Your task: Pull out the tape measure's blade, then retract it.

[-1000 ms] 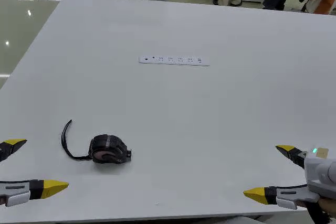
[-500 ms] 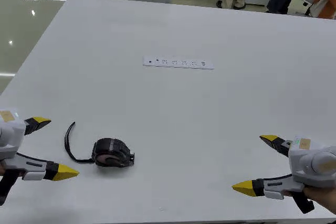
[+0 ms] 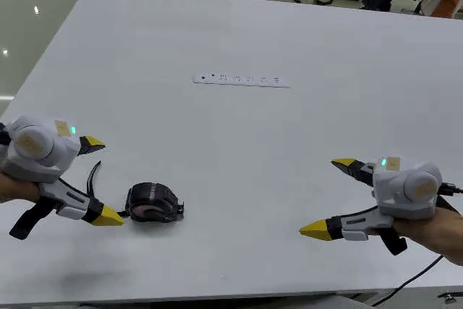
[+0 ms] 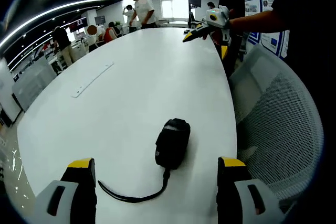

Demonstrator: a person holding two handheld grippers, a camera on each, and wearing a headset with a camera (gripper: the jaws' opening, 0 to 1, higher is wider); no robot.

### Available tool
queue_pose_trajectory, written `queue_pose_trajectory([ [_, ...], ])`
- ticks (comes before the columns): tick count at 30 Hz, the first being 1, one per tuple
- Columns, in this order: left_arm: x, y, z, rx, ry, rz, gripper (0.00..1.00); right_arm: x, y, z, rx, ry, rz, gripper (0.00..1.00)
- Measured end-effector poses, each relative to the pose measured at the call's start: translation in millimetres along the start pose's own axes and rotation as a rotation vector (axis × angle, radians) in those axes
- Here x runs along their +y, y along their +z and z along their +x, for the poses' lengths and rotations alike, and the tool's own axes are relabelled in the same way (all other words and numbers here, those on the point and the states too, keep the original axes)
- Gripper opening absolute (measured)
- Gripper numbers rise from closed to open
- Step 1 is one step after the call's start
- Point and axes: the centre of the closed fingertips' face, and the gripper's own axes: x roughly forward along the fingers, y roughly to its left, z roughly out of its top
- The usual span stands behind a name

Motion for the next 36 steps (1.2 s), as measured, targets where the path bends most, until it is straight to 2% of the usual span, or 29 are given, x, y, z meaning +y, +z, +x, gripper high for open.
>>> queue_pose_trajectory([
  [4,-1.7,6.0,5.5,0.018,-0.031,0.027,0.92,1.5,5.9,6.0,-0.009,0.032,0.001,1.00],
  [7,-1.5,4.2,10.7,0.054,-0.051,0.067,0.88,1.7,6.2,12.4,-0.004,0.050,-0.013,1.00],
  [10,-3.3,3.9,17.5,0.081,-0.074,0.083,0.86,3.2,9.5,18.2,-0.006,0.069,-0.025,1.00],
  [13,-5.2,6.8,24.8,0.092,-0.097,0.096,0.82,5.5,15.4,26.2,-0.016,0.086,-0.035,1.00],
  [17,-11.4,7.1,36.8,0.133,-0.140,0.119,0.72,10.2,20.9,41.2,-0.015,0.112,-0.049,1.00],
  [19,-14.2,7.5,43.6,0.145,-0.151,0.139,0.70,14.2,26.2,47.6,-0.016,0.126,-0.056,1.00],
  [25,-19.9,-3.4,59.1,0.218,-0.177,0.209,0.66,22.7,37.1,62.2,-0.028,0.153,-0.071,1.00],
  [29,-24.2,-2.7,65.1,0.230,-0.191,0.221,0.65,27.2,40.2,68.3,-0.030,0.167,-0.075,1.00],
  [36,-23.9,0.8,70.6,0.236,-0.186,0.241,0.58,30.3,45.4,77.2,-0.034,0.182,-0.083,1.00],
])
